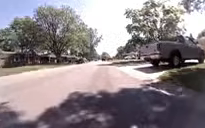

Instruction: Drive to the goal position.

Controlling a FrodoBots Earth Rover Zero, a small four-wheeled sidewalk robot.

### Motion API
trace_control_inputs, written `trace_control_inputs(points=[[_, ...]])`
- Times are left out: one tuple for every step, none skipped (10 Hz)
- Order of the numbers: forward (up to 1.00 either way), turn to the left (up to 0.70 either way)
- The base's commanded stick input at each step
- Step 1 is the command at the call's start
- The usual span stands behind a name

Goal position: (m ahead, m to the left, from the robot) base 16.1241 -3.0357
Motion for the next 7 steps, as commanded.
trace_control_inputs(points=[[0.50,0.00],[0.50,0.00],[0.50,0.00],[0.50,0.00],[0.50,0.00],[0.50,0.00],[0.50,0.00]])
